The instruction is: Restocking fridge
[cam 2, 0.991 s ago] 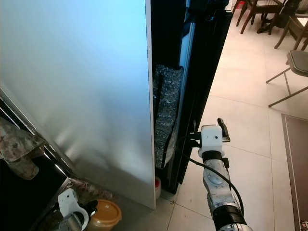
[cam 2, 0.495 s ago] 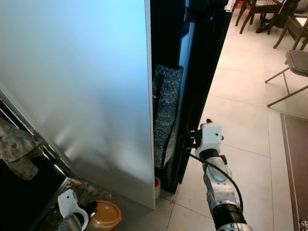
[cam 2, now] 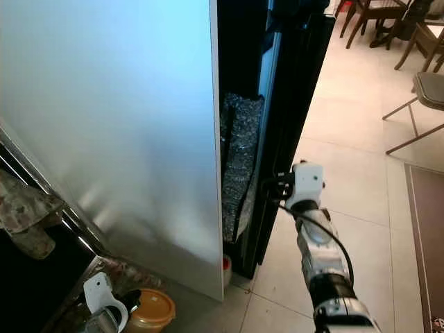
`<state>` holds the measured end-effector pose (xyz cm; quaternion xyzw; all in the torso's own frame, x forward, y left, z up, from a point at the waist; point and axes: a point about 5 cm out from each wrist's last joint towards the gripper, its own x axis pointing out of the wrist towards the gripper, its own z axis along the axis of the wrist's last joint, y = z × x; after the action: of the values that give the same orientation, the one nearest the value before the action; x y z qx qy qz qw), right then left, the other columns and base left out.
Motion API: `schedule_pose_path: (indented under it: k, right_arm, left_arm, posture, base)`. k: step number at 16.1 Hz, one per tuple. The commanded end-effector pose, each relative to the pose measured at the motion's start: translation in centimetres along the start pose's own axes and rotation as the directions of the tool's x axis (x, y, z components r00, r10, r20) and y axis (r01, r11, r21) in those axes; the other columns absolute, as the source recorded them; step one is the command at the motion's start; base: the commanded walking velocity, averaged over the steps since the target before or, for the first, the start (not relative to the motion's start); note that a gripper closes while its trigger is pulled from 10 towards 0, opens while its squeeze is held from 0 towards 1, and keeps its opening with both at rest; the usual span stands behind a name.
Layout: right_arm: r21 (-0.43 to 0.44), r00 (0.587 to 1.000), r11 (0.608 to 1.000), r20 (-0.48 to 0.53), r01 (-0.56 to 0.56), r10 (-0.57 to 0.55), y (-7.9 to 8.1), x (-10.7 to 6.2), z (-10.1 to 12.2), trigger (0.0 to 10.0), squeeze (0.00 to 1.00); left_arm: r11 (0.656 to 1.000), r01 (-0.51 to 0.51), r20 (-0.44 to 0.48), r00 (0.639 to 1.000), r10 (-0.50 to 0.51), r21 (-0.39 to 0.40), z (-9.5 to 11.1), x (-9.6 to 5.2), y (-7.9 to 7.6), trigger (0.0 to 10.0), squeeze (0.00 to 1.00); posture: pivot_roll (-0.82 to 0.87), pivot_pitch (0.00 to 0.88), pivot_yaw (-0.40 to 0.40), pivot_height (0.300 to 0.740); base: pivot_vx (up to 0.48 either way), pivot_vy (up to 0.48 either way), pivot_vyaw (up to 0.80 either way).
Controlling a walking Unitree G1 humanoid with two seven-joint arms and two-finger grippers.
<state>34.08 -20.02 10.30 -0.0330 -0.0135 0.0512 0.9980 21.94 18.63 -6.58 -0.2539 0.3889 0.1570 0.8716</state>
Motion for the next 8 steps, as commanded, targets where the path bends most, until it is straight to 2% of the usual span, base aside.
schedule_pose_path:
  k: [1,8]
  right_arm:
    - [0.015,1.000,1.000,-0.005,-0.005,0.005,-0.4,0.4,0.4,10.0,0.00]
    - [0.004,0.999,0.999,0.024,-0.040,0.039,-0.1,1.5,1.7,10.0,0.00]
  left_arm:
    - [1.000,-0.008,-0.004,1.000,0.009,0.016,0.0,0.0,0.1,10.0,0.00]
    - [1.000,-0.008,-0.006,1.000,0.008,0.012,-0.1,0.0,0.1,10.0,0.00]
  posture:
    - [-0.11,0.013,0.048,0.740]
    - [-0.11,0.016,0.046,0.740]
  base:
    - [0.000,0.000,0.00]
    - [0.000,0.000,0.00]
